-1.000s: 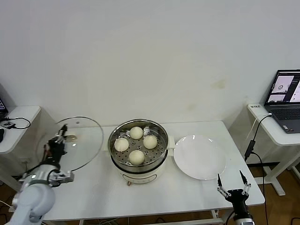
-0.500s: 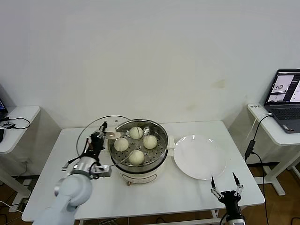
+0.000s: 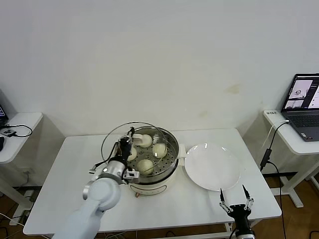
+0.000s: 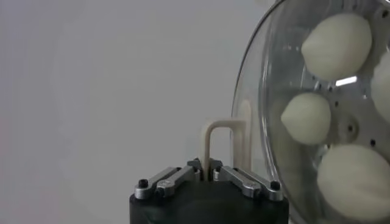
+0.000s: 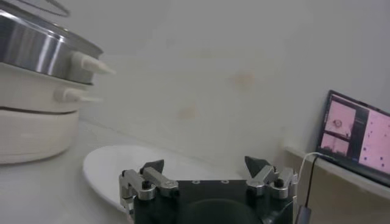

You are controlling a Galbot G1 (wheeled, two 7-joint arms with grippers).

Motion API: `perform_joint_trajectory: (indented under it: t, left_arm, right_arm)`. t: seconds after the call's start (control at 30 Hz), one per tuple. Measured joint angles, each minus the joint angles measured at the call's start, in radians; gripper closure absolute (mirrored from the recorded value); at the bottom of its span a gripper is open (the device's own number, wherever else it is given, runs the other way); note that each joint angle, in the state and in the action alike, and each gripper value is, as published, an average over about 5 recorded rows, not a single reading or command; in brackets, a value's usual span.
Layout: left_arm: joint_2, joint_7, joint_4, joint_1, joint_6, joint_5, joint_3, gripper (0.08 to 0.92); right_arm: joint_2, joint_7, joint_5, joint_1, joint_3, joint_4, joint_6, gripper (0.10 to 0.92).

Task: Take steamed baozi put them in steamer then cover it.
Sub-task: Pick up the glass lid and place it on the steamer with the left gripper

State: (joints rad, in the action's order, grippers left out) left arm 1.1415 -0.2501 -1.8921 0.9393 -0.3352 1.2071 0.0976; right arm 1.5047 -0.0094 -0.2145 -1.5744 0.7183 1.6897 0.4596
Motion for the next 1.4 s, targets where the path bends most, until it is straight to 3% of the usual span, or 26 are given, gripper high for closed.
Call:
perform_joint_trajectory:
  t: [0.43, 1.2, 1.4]
  left_arm:
    - [0.084, -0.014, 0.072, -0.050, 0.001, 0.064, -0.066, 0.861]
    - [0.127, -0.014, 0.126, -0.045, 0.020, 0.083, -0.061, 0.860]
    - [0.128, -0.005, 0.119, -0.037, 0.020, 0.076, -0.059, 0.735]
  right_arm:
    - [0.004, 0.000, -0.006, -0.004, 0.009, -0.007, 0.009, 0.203]
    - [0.001, -0.002, -0.010, -0.008, 0.004, -0.015, 0.015, 0.203]
    - [0.000, -0.003, -0.010, -0.009, 0.003, -0.015, 0.016, 0.203]
